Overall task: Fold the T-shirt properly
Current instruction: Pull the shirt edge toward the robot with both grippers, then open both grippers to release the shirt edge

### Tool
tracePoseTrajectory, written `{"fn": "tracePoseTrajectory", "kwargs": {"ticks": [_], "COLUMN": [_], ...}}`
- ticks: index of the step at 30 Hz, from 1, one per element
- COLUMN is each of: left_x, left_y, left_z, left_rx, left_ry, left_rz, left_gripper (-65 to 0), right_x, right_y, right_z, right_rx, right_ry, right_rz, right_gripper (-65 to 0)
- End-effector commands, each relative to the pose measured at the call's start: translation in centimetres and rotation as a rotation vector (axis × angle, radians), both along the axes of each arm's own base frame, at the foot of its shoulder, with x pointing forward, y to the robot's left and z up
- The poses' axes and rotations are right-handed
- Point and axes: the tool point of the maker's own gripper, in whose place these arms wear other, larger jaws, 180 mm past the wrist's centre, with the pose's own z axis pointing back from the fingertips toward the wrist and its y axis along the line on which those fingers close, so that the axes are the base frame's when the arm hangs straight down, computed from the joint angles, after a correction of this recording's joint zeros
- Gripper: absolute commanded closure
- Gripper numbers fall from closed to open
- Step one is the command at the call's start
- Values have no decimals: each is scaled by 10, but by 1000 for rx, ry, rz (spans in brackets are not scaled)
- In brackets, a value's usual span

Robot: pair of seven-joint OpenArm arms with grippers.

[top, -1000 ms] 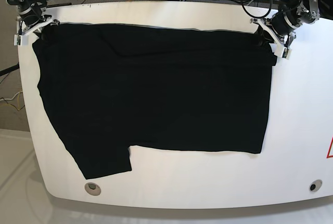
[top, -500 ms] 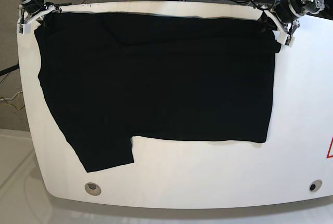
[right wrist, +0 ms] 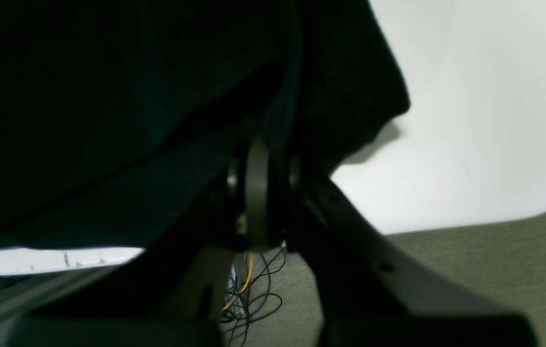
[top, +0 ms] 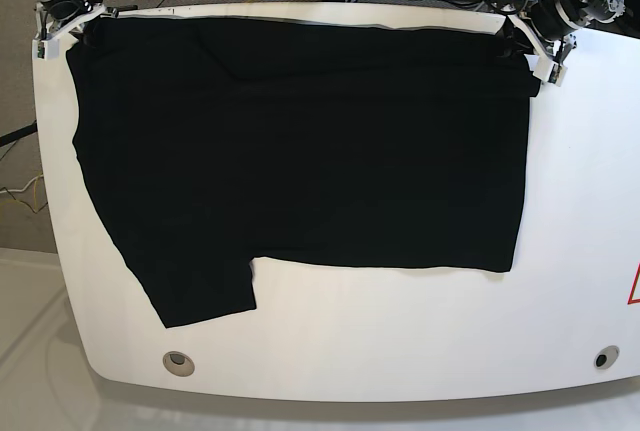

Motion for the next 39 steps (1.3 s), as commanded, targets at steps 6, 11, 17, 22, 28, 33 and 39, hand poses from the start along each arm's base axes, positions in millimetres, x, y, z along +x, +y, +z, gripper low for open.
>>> {"fn": "tracePoseTrajectory", "kwargs": {"ticks": [6, 11, 17, 22, 28, 33, 39], "left_x": [-10, -10, -3, 0, 16, 23, 35], "left_y": [8, 10, 8, 14, 51, 68, 70], "left_z": [-7, -6, 0, 3, 25, 35, 39], "left_rx": [41, 47, 33, 41, 99, 127, 133], "left_ry": [56, 56, 18, 4, -66, -96, -114], "left_rz": [-5, -3, -4, 8, 88, 119, 116], "left_gripper": [0, -36, -223, -284, -308, -293, -283], "right_x": [13, 12, 11, 14, 22, 29, 41], "right_y": [-6, -6, -6, -6, -8, -7, -3], "right_z": [12, 11, 11, 15, 27, 40, 55], "right_rx": [-19, -14, -4, 3, -10, -36, -83], "right_ry": [-43, -42, -44, -60, -107, -137, -167], "right_rz": [12, 5, -5, -8, -6, 13, 56], "right_gripper": [0, -167, -275, -287, -312, -314, -321]}}
